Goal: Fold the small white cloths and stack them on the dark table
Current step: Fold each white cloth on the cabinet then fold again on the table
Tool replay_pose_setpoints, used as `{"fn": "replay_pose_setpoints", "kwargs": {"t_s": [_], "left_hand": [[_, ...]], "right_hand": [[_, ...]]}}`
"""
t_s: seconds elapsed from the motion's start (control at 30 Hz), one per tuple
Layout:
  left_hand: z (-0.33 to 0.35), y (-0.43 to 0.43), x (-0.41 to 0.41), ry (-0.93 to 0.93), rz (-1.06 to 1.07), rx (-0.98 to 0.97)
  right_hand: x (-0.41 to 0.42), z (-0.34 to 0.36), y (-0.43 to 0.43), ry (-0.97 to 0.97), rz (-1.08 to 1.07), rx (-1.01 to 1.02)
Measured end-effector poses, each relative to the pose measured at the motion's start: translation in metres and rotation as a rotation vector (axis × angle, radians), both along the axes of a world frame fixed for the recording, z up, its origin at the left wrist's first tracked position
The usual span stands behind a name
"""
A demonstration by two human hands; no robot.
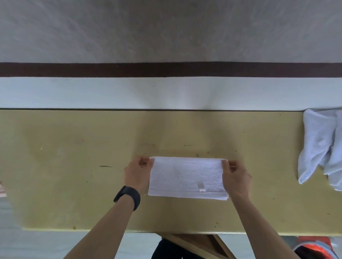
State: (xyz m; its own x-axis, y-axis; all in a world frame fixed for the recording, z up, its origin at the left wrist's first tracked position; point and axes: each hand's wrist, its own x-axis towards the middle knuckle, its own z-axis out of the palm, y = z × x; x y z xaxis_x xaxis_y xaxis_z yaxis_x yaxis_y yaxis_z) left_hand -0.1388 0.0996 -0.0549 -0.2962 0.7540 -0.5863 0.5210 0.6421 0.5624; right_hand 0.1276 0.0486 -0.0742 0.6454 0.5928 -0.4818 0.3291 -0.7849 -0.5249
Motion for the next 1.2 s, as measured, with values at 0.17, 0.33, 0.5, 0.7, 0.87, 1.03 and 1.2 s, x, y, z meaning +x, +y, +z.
{"fn": "replay_pose_setpoints", "kwargs": {"t_s": [0.17, 0.33, 0.5, 0.7, 0.87, 1.03, 1.2], "left_hand": [[-0.001, 0.000, -0.001, 0.002, -0.011, 0.035], [-0.005, -0.006, -0.001, 0.081, -0.116, 0.089], [-0.016, -0.027, 0.001, 0.468, -0.651, 0.493], [-0.042, -0.049, 0.006, 0.490, -1.136, 0.539], [-0.052, -0.047, -0.002, 0.503, -1.107, 0.352], [-0.049, -0.048, -0.001, 0.496, -1.076, 0.338], [-0.042, -0.051, 0.001, 0.575, -1.046, 0.347]], "right_hand": [[-0.002, 0.000, 0.001, -0.078, 0.038, -0.010], [-0.001, -0.003, -0.009, -0.101, 0.079, 0.062], [-0.016, 0.004, -0.032, -0.275, 0.236, 0.183], [-0.044, -0.011, -0.058, -0.402, 0.619, 0.094], [-0.045, -0.034, -0.076, -0.394, 0.636, -0.026], [-0.043, -0.031, -0.075, -0.385, 0.659, -0.047], [-0.034, -0.016, -0.075, -0.384, 0.571, -0.005]]}}
